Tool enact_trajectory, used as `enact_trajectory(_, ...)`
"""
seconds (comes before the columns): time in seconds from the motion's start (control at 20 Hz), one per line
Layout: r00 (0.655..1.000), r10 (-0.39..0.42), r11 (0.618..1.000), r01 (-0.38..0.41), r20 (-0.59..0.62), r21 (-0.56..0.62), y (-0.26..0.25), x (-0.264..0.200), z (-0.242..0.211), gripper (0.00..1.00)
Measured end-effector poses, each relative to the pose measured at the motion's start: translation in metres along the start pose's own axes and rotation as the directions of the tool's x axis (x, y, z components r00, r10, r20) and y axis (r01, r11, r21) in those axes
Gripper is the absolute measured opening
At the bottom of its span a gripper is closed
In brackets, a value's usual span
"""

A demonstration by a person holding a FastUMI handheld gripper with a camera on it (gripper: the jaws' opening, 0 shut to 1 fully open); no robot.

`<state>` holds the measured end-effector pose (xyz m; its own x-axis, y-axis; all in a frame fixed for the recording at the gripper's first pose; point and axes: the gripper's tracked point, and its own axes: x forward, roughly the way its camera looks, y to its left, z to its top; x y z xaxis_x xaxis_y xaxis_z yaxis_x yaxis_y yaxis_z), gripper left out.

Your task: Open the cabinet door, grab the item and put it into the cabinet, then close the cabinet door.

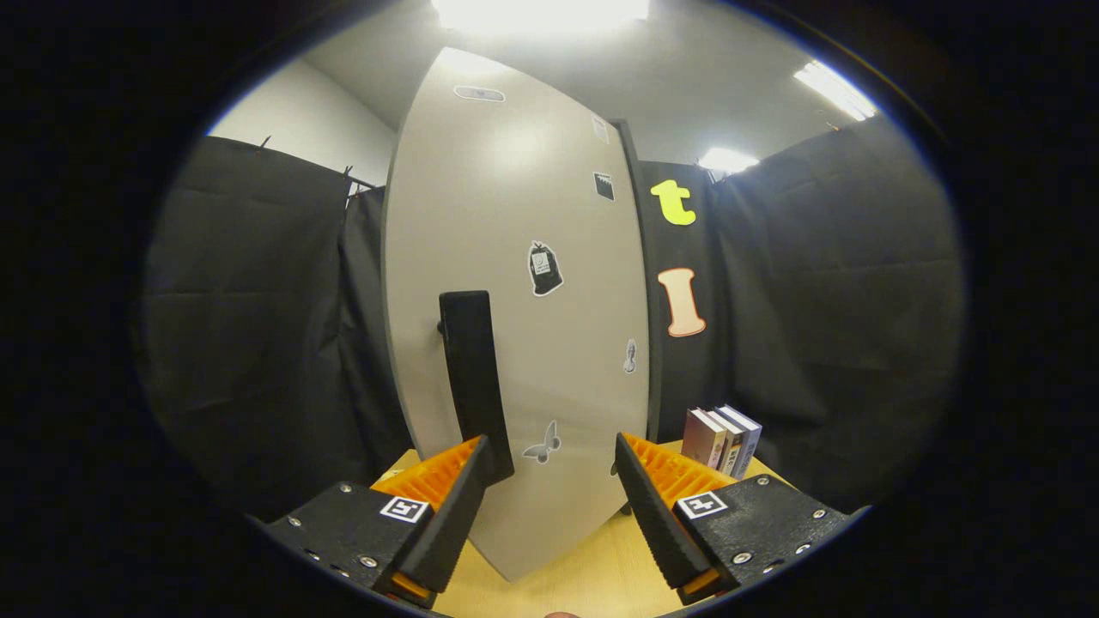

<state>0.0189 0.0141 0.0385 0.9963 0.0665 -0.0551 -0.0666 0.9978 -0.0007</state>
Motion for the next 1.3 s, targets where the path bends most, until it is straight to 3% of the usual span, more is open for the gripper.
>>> enact_trajectory(0.45,0.999,0.021,1.0,-0.02,-0.034,0.024,0.016,0.022,-0.019,0.91)
enact_trajectory(0.85,0.998,0.06,0.997,-0.061,-0.021,-0.044,0.02,0.046,-0.02,0.91)
enact_trajectory(1.3,0.996,0.065,0.998,-0.065,-0.055,0.003,0.022,0.052,-0.024,0.91)
